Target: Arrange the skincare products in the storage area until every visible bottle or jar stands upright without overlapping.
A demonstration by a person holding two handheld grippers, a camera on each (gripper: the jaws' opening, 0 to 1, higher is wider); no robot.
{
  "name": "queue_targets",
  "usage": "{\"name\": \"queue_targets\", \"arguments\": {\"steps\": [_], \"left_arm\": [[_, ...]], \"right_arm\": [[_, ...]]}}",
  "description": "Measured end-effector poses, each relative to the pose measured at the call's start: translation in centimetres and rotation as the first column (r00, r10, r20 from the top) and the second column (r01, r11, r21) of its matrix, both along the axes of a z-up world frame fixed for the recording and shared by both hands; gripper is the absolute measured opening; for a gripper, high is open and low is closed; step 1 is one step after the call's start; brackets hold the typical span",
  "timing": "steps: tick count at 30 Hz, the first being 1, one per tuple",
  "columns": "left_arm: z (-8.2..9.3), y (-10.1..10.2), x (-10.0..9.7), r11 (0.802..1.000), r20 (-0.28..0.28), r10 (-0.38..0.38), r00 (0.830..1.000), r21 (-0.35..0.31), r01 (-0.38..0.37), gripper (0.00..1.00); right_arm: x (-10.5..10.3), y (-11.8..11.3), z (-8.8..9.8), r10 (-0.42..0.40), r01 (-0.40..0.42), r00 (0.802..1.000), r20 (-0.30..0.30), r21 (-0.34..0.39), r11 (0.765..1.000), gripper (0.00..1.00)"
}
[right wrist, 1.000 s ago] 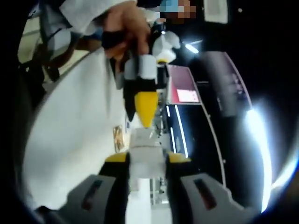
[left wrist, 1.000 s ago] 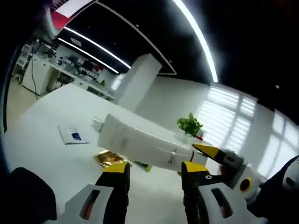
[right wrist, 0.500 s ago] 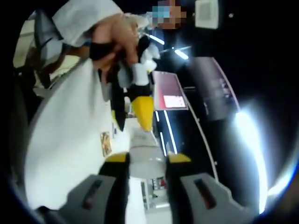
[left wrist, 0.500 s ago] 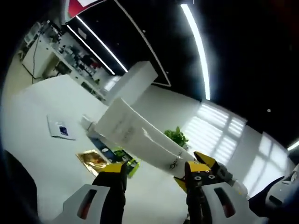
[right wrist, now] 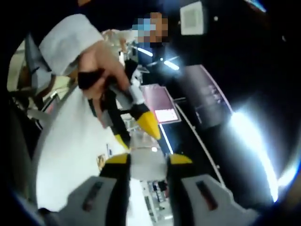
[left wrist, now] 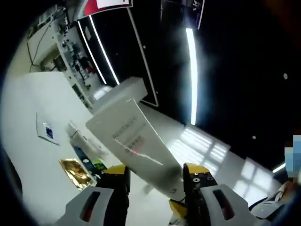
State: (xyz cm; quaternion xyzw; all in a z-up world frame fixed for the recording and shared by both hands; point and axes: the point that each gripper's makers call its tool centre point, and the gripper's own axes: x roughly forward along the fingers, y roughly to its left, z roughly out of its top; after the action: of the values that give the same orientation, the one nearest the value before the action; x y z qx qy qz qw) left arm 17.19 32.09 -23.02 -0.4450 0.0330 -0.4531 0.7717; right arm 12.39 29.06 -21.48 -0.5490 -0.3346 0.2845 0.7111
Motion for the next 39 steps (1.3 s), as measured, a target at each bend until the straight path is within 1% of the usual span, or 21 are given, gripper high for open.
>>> {"name": "queue_targets", "arguments": {"steps": [1, 4, 7, 9, 10, 12, 14, 16, 18, 20, 22, 24, 26, 28, 31, 36, 39], "left_arm": [[0.3, 0.1, -0.1, 1.000, 0.012, 0.006, 1.000, -0.009, -0.006, 0.42], [0.8, 0.1, -0.2, 1.000, 0.018, 0.005, 1.000, -0.028, -0.004, 0.41], [1.1, 0.1, -0.2, 0.999, 0.027, 0.001, 1.000, -0.044, 0.000, 0.42], [1.4, 0.1, -0.1, 0.999, 0.029, 0.000, 1.000, -0.051, 0.001, 0.42], [1.6, 0.2, -0.1, 0.998, 0.041, 0.002, 0.999, -0.057, 0.000, 0.42], [2.3, 0.3, -0.3, 0.996, 0.056, 0.005, 0.998, -0.091, 0.000, 0.39], [2.8, 0.3, -0.8, 0.993, 0.069, 0.003, 0.998, -0.115, 0.005, 0.36], [3.0, 0.4, -0.9, 0.993, 0.084, 0.014, 0.996, -0.116, -0.004, 0.31], [3.1, 0.6, -0.9, 0.993, 0.096, 0.022, 0.995, -0.116, -0.011, 0.26], [3.3, 0.9, -0.9, 0.991, 0.107, 0.020, 0.994, -0.133, -0.006, 0.24], [3.6, 1.3, -0.9, 0.988, 0.119, 0.017, 0.993, -0.152, 0.001, 0.23], [3.7, 1.4, -0.9, 0.988, 0.123, 0.013, 0.992, -0.157, 0.006, 0.22], [3.8, 1.4, -0.9, 0.988, 0.127, 0.012, 0.992, -0.153, 0.008, 0.20], [3.8, 1.4, -0.9, 0.989, 0.134, 0.009, 0.991, -0.147, 0.011, 0.19], [3.9, 1.0, -1.3, 0.990, 0.140, 0.000, 0.990, -0.137, 0.019, 0.18], [3.7, 0.6, -1.4, 0.995, 0.158, 0.000, 0.987, -0.101, 0.016, 0.17], [3.6, 0.4, -1.5, 0.998, 0.176, -0.003, 0.984, -0.060, 0.014, 0.17]], "right_arm": [[-0.2, 0.0, 0.3, 0.007, -0.007, 1.000, -0.004, 0.012, 1.000, 0.27], [-0.3, 0.0, 0.7, 0.015, -0.015, 1.000, -0.006, 0.029, 0.999, 0.27], [-0.3, -0.3, 0.8, 0.030, -0.028, 0.999, -0.034, 0.066, 0.997, 0.27], [-0.1, -0.5, 0.9, 0.045, -0.037, 0.996, -0.074, 0.108, 0.994, 0.27], [0.0, -0.6, 1.1, 0.051, -0.040, 0.995, -0.083, 0.124, 0.991, 0.27], [0.0, -0.7, 1.3, 0.050, -0.039, 0.996, -0.080, 0.129, 0.991, 0.27], [-0.1, -0.8, 1.6, 0.064, -0.050, 0.994, -0.089, 0.160, 0.986, 0.27], [0.0, -1.0, 1.7, 0.080, -0.053, 0.988, -0.130, 0.199, 0.979, 0.27], [0.1, -1.1, 1.7, 0.091, -0.057, 0.985, -0.150, 0.220, 0.974, 0.28], [0.5, -1.2, 1.4, 0.091, -0.042, 0.977, -0.190, 0.248, 0.968, 0.28], [0.7, -1.4, 1.3, 0.102, -0.041, 0.971, -0.218, 0.269, 0.962, 0.28], [1.0, -1.5, 1.1, 0.101, -0.032, 0.966, -0.237, 0.278, 0.960, 0.28], [1.2, -1.6, 0.9, 0.100, -0.022, 0.961, -0.257, 0.288, 0.957, 0.28], [1.6, -1.8, 0.5, 0.097, -0.004, 0.951, -0.293, 0.303, 0.953, 0.28], [2.1, -2.1, 0.1, 0.095, 0.011, 0.943, -0.320, 0.312, 0.950, 0.28], [2.5, -2.5, -0.4, 0.084, 0.032, 0.934, -0.348, 0.313, 0.949, 0.28], [2.8, -2.7, -0.9, 0.073, 0.043, 0.931, -0.358, 0.306, 0.951, 0.28]]}}
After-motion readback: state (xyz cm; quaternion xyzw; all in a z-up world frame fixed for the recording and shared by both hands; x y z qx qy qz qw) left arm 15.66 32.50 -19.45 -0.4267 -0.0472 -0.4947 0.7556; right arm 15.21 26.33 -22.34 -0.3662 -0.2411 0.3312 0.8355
